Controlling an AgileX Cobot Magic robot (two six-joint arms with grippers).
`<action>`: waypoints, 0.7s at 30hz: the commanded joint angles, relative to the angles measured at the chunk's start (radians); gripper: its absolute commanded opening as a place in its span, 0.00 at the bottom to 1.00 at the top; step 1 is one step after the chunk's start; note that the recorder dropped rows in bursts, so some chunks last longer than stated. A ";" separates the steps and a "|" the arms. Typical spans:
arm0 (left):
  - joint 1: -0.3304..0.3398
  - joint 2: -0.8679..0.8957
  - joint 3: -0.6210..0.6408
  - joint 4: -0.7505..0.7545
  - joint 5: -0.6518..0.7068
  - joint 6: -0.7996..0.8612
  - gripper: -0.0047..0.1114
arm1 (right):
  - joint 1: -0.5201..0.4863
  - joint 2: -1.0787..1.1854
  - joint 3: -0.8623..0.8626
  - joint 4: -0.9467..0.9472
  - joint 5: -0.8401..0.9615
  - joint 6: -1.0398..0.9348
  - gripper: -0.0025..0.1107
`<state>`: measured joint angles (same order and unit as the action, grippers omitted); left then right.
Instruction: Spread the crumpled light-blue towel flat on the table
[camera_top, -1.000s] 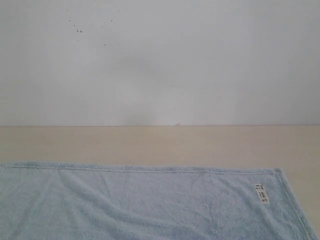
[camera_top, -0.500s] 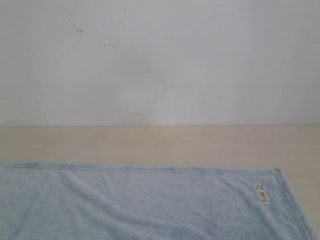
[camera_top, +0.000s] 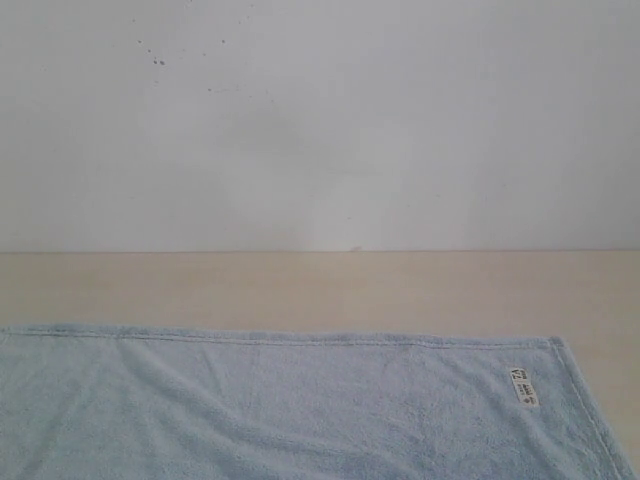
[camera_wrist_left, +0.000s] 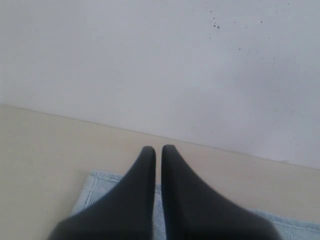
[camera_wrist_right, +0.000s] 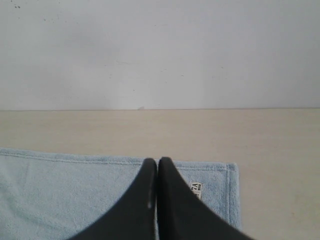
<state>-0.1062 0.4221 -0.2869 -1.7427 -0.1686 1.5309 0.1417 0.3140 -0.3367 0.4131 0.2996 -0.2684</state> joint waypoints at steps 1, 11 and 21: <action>-0.005 -0.072 0.022 -0.002 0.009 -0.006 0.08 | -0.002 -0.002 0.001 0.002 -0.003 0.001 0.02; -0.005 -0.289 0.180 -0.002 0.009 -0.006 0.08 | -0.002 -0.097 0.001 0.002 -0.003 0.001 0.02; -0.005 -0.393 0.246 -0.002 0.013 -0.006 0.08 | -0.002 -0.306 0.103 0.002 -0.109 0.001 0.02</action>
<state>-0.1062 0.0446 -0.0483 -1.7427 -0.1667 1.5309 0.1417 0.0568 -0.2841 0.4131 0.2412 -0.2679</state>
